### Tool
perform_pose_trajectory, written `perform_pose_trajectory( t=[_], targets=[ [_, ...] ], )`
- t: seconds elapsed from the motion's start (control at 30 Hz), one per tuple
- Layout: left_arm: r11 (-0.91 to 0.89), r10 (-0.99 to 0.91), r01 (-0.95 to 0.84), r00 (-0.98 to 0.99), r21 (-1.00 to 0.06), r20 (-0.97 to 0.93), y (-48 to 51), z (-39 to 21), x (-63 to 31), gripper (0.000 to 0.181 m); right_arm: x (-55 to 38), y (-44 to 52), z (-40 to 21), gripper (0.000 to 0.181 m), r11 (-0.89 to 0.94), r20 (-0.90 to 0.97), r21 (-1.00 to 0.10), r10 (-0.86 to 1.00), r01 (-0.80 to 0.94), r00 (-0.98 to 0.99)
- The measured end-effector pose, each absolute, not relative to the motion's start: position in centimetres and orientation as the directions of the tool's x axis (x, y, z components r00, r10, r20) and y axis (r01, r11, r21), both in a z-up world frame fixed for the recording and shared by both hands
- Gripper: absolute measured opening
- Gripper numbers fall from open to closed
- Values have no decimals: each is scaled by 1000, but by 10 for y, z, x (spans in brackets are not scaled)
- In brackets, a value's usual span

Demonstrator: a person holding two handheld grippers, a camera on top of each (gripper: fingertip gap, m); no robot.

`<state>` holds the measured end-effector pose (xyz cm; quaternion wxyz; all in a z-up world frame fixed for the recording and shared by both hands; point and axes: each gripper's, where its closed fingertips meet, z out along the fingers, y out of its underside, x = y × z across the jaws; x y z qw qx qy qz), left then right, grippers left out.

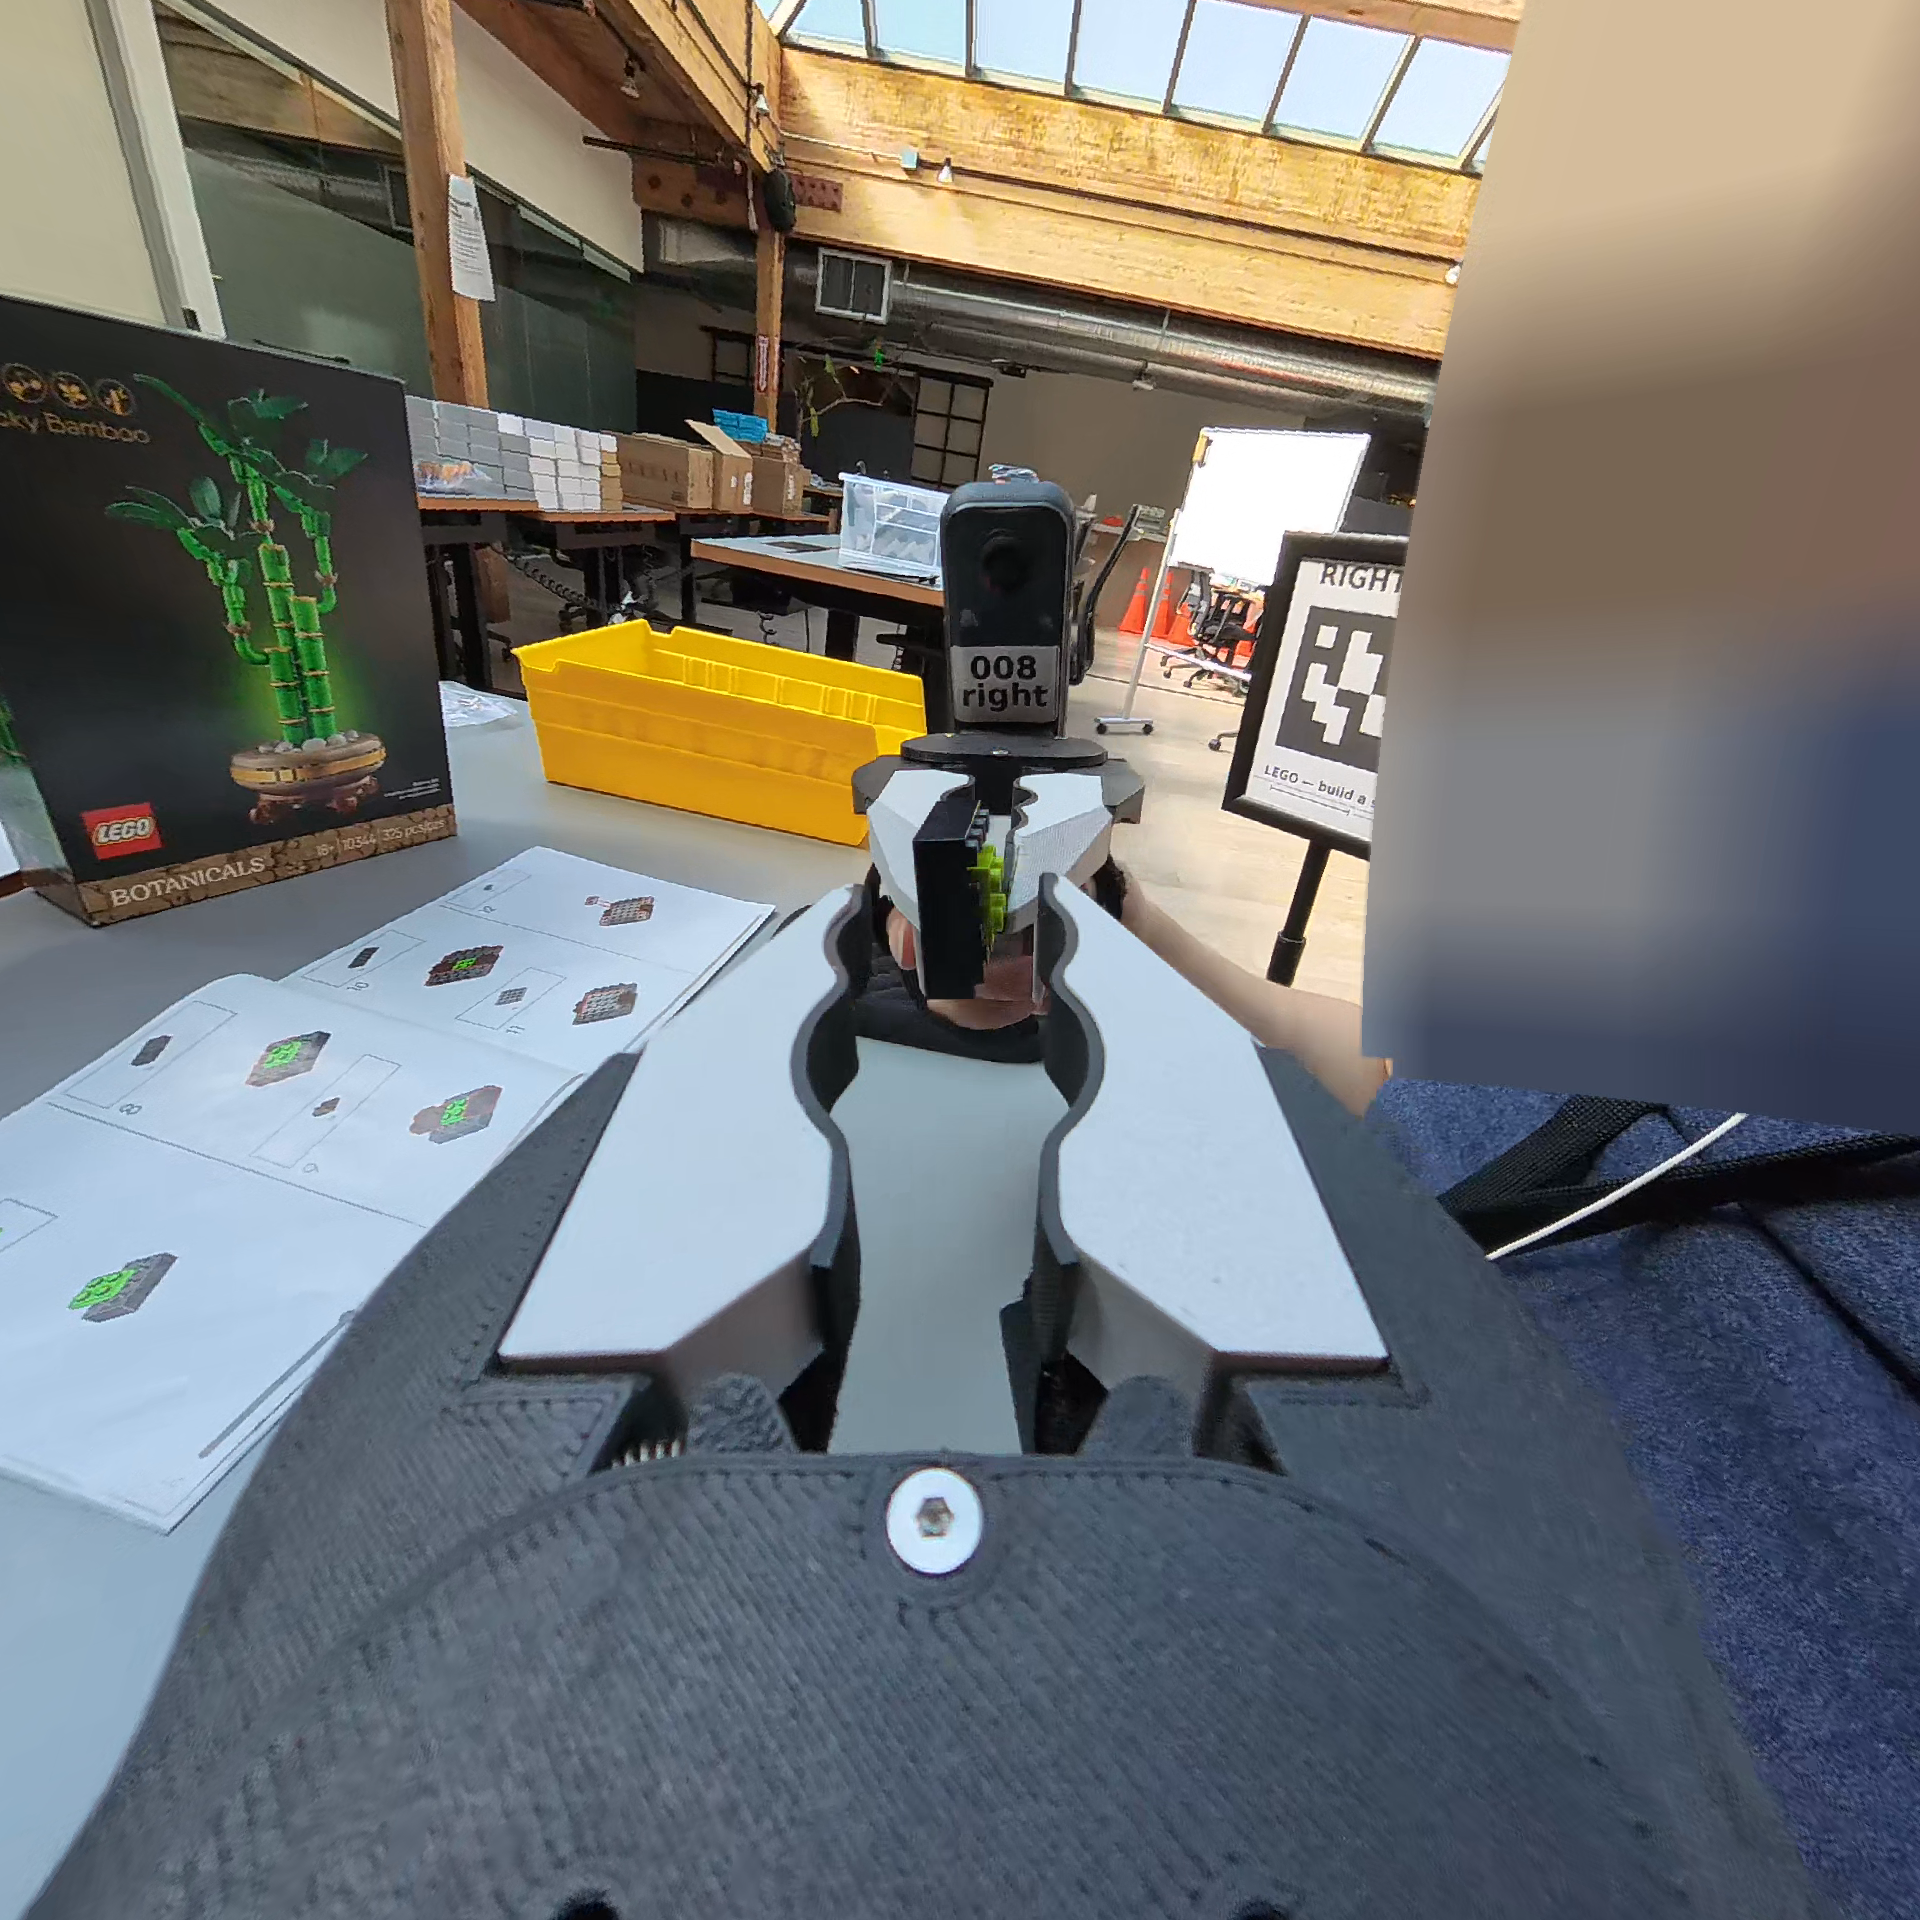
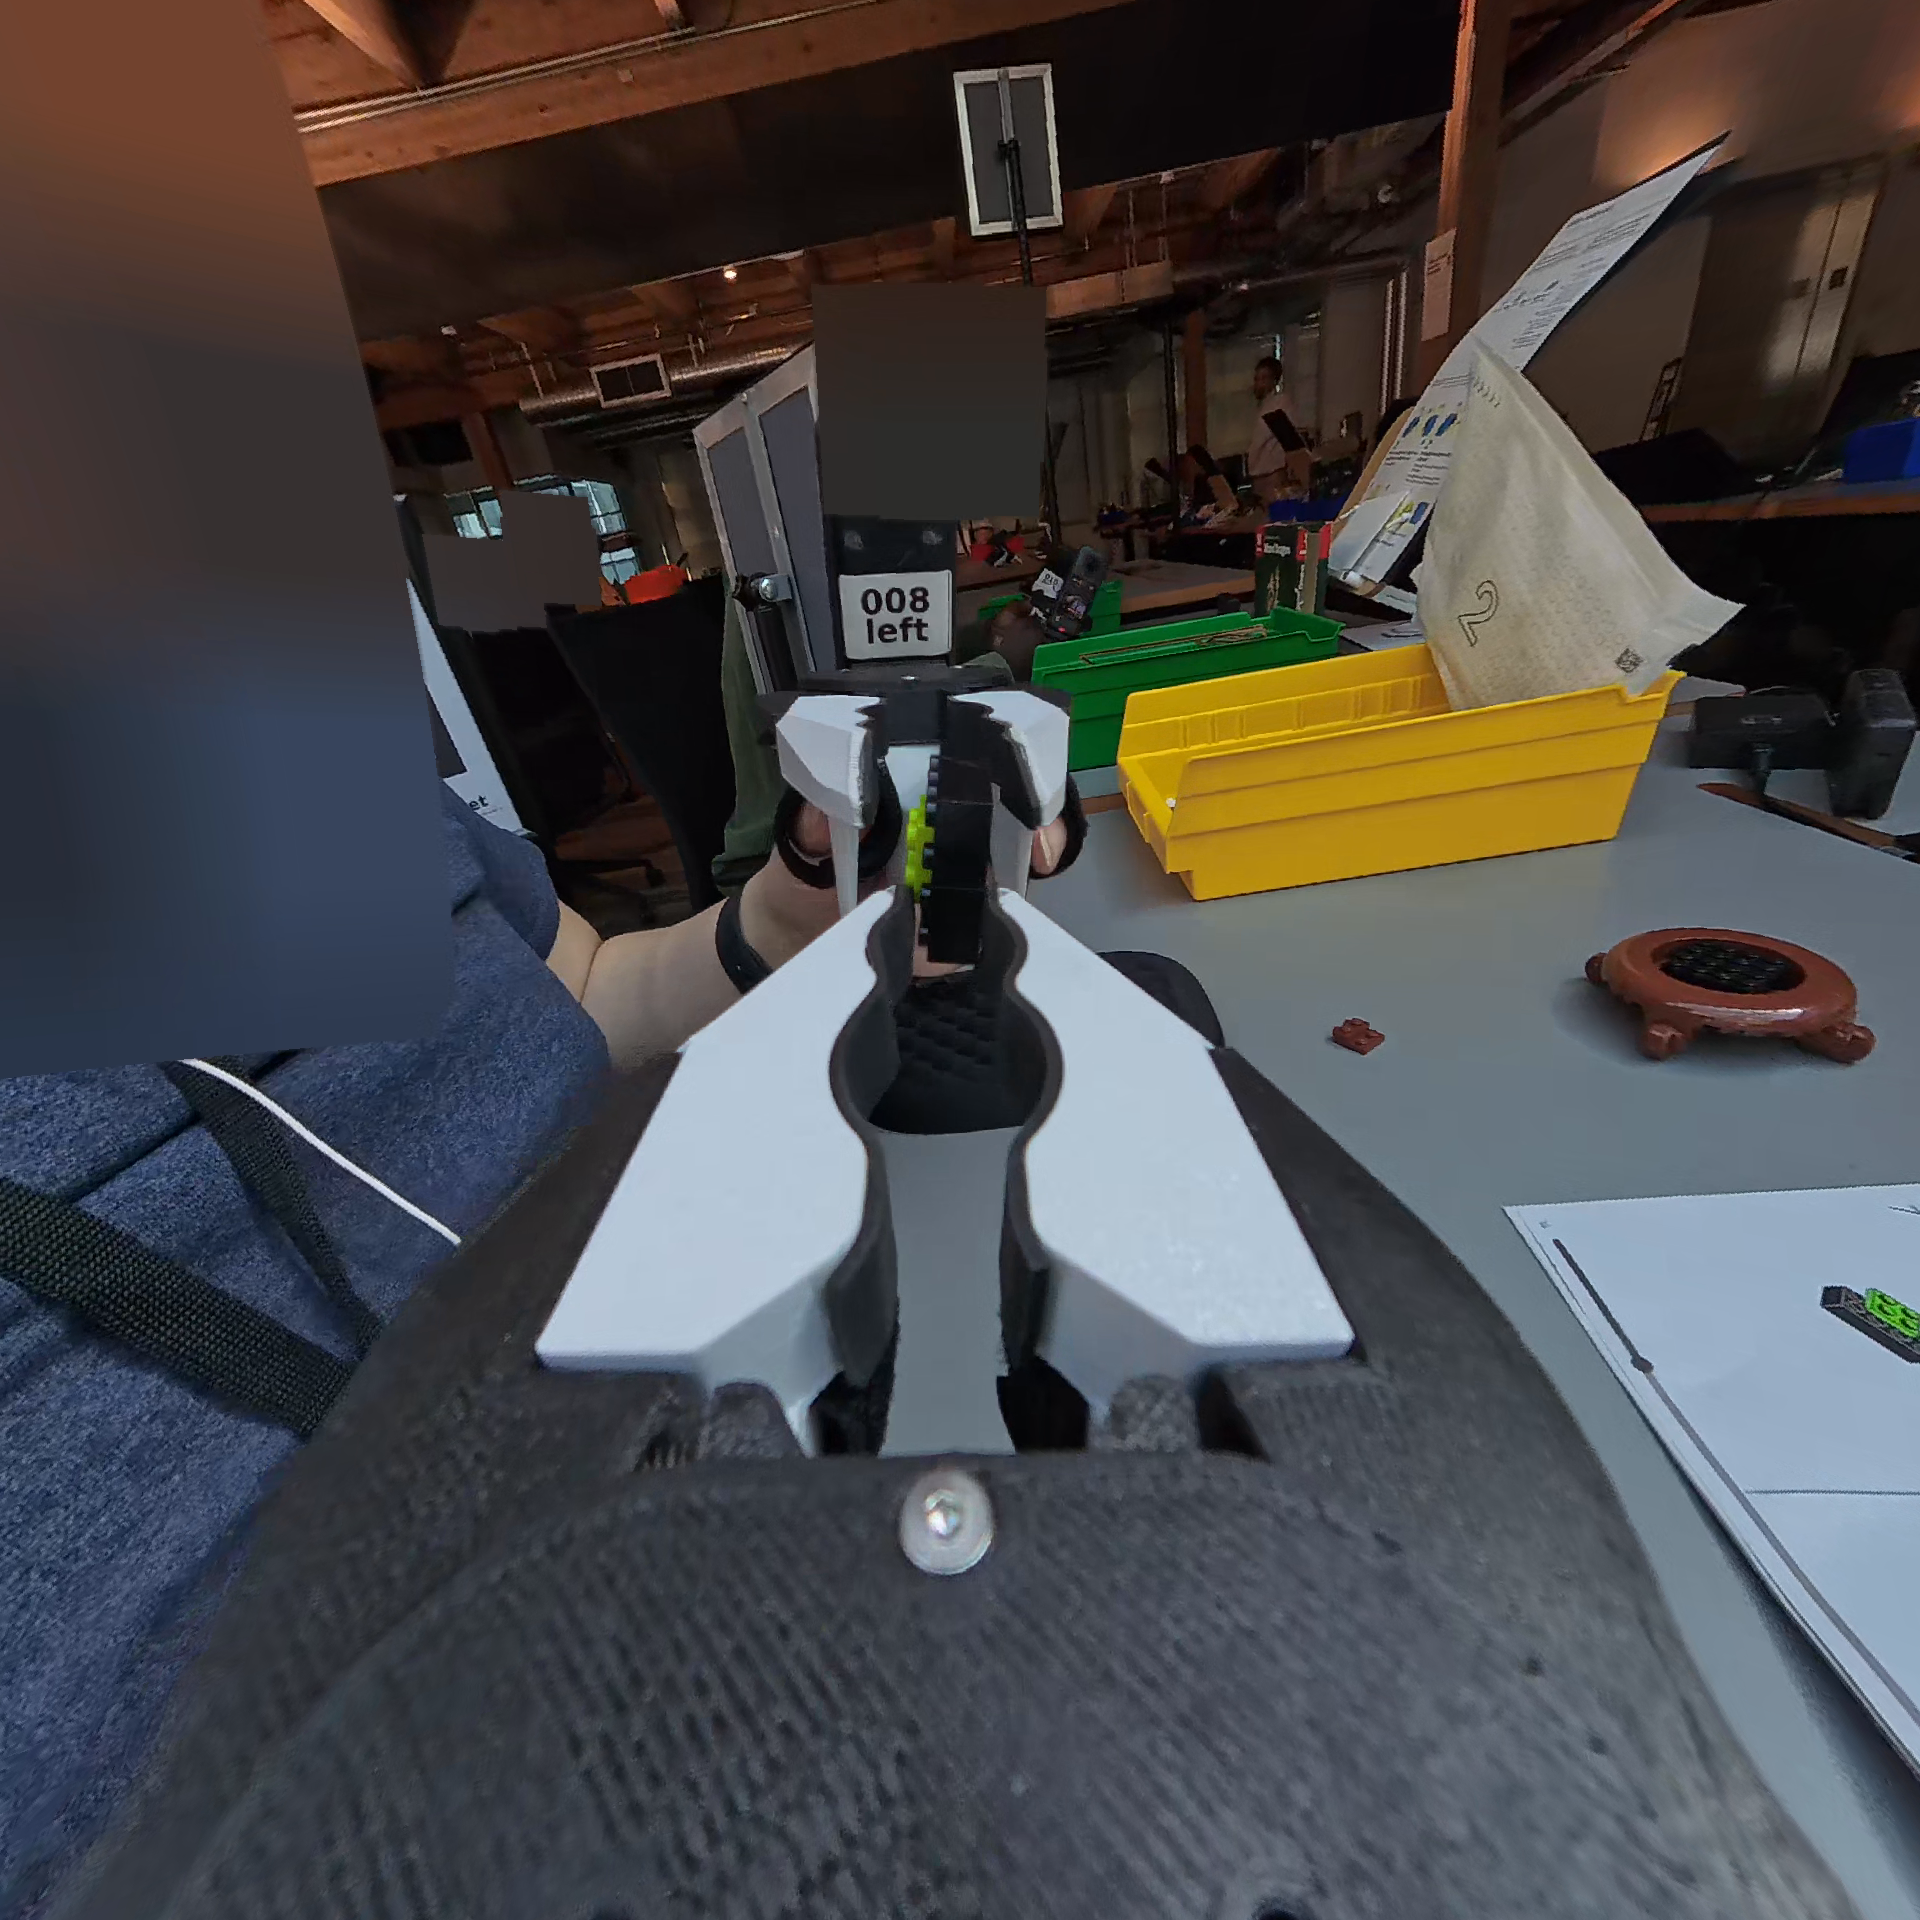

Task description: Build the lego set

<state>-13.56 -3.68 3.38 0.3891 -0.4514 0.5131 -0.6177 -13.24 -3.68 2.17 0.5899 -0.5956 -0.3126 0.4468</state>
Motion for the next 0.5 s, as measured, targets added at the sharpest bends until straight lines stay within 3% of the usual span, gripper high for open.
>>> perform_pose_trajectory(
  t=[0.1, 0.27, 0.5],
  targets=[
    [-140, -955, -7, -263, -990, 137, -36, 31, -136, 33, -133, -37, 19, 11, -62, -103, -992, 893, -109, 439],
    [-126, -951, -11, -284, -992, 124, -41, 31, -134, 15, -135, -39, 21, 11, 4, -33, -997, 889, -81, 457],
    [-114, -948, -20, -297, -993, 115, -43, 28, -134, 15, -136, -40, 18, 11, 12, -13, -999, 890, -52, 456]
  ],
)
